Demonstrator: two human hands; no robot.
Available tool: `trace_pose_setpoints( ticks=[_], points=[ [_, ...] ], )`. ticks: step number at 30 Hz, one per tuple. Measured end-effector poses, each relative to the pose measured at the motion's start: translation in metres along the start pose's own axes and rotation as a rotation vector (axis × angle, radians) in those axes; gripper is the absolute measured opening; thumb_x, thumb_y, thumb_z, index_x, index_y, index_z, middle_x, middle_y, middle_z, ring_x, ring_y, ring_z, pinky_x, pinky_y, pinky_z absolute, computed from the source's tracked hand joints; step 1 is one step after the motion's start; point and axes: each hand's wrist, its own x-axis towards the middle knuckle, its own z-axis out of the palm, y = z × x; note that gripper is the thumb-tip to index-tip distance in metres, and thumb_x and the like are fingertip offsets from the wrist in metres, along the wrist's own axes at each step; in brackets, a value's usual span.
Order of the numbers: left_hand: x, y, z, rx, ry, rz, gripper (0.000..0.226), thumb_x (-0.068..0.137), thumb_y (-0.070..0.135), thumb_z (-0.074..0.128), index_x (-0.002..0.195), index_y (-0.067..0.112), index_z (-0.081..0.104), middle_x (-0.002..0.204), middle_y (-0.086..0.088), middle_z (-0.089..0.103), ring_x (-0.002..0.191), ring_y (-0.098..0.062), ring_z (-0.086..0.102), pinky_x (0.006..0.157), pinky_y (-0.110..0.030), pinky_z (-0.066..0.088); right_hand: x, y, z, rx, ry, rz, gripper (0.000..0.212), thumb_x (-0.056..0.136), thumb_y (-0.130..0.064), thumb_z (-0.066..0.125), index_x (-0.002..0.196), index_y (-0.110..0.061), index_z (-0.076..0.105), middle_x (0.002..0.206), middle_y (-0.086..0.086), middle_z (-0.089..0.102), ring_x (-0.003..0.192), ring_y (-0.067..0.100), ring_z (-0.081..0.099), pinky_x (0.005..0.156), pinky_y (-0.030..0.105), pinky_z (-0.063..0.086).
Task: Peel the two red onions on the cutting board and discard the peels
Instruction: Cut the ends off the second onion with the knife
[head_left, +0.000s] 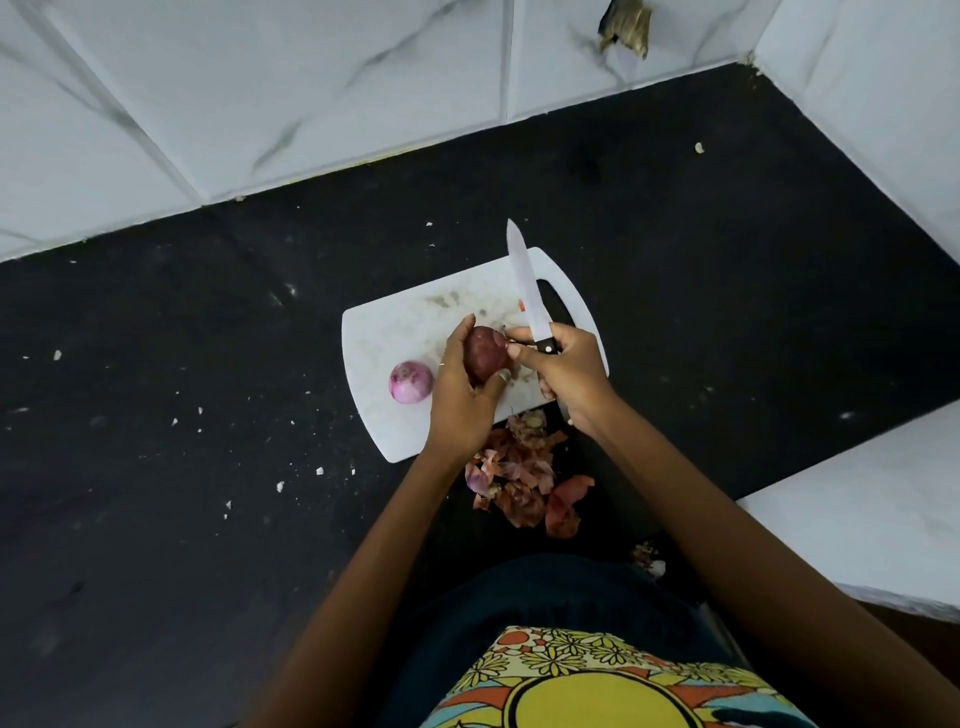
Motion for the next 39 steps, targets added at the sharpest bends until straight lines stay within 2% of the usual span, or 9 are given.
trace_pose_setpoints(
  ticks=[2,5,8,11,15,18,22,35,39],
  points=[
    [0.004,-0.005,-0.003,0.081,0.001,-0.001,0.073,0.085,0.006,0.071,0.147,0.016,0.034,0.143,-0.001,0.045,0.127,-0.014,0.049,0.106,-0.028,0.044,0.001,0.001,-0.002,-0.037,-0.009,0.000,0.019,0.085,-0.009,0.069,0.104,-0.010,0.070,0.065,-0.008,0.057,0.041,-0.003,0.048,0.040,0.012,0.035],
    [0.006,-0.005,-0.005,0.151,0.001,-0.009,0.073,0.082,0.014,0.076,0.145,0.017,0.039,0.143,-0.004,0.046,0.128,-0.019,0.048,0.109,-0.036,0.042,0.000,0.001,-0.006,-0.194,0.048,-0.002,0.018,0.092,-0.023,0.057,0.095,-0.007,0.066,0.067,-0.003,0.056,0.050,0.004,0.047,0.050,0.024,0.037],
    [0.007,-0.003,-0.004,0.210,-0.001,0.046,0.073,0.079,0.013,0.078,0.143,0.016,0.042,0.139,-0.005,0.047,0.127,-0.019,0.048,0.108,-0.037,0.042,-0.010,-0.003,-0.016,-0.335,0.020,-0.026,0.029,0.099,-0.020,0.040,0.095,-0.002,0.061,0.068,-0.005,0.056,0.044,0.002,0.045,0.050,0.023,0.033],
    [0.008,-0.001,-0.003,0.242,0.002,0.064,0.072,0.078,0.013,0.079,0.141,0.015,0.044,0.137,-0.007,0.048,0.124,-0.020,0.049,0.106,-0.035,0.044,-0.027,-0.005,-0.022,-0.579,-0.154,-0.063,0.026,0.102,-0.018,0.033,0.091,-0.011,0.056,0.067,-0.009,0.048,0.047,0.004,0.046,0.049,0.022,0.032],
    [0.008,-0.002,-0.004,0.249,0.005,0.073,0.072,0.077,0.014,0.080,0.140,0.016,0.044,0.136,-0.006,0.048,0.122,-0.021,0.050,0.103,-0.033,0.047,-0.037,-0.004,-0.017,-0.696,-0.184,-0.067,0.030,0.103,-0.020,0.031,0.109,-0.004,0.055,0.066,-0.006,0.043,0.054,0.006,0.040,0.050,0.019,0.029],
    [0.007,-0.003,-0.004,0.237,0.020,0.082,0.071,0.076,0.014,0.081,0.138,0.015,0.046,0.134,-0.005,0.050,0.122,-0.020,0.050,0.102,-0.033,0.047,-0.039,-0.007,-0.013,-0.779,-0.171,-0.080,0.033,0.103,-0.020,0.030,0.118,-0.002,0.054,0.090,0.008,0.062,0.076,0.019,0.058,0.063,0.026,0.039],
    [0.008,-0.005,-0.005,0.242,0.051,0.088,0.071,0.073,0.016,0.084,0.135,0.015,0.049,0.132,-0.004,0.052,0.122,-0.021,0.050,0.101,-0.038,0.048,-0.036,-0.012,-0.007,-0.888,-0.191,-0.041,0.028,0.101,-0.014,0.034,0.115,0.001,0.053,0.111,0.021,0.063,0.100,0.034,0.060,0.083,0.039,0.048],
    [0.010,-0.001,-0.002,0.249,0.112,0.119,0.067,0.068,0.016,0.087,0.127,0.014,0.056,0.124,-0.006,0.056,0.116,-0.018,0.053,0.097,-0.026,0.048,-0.035,-0.024,-0.001,-1.030,-0.217,0.000,0.025,0.096,-0.008,0.043,0.118,0.004,0.047,0.114,0.024,0.058,0.106,0.038,0.057,0.075,0.035,0.040],
    [0.010,-0.001,-0.001,0.237,0.134,0.118,0.066,0.068,0.017,0.087,0.127,0.013,0.056,0.124,-0.006,0.058,0.116,-0.019,0.053,0.098,-0.032,0.049,-0.029,-0.031,0.008,-1.058,-0.201,0.029,0.028,0.095,-0.007,0.043,0.122,0.001,0.046,0.119,0.022,0.055,0.110,0.035,0.056,0.076,0.034,0.039]
  ],
)
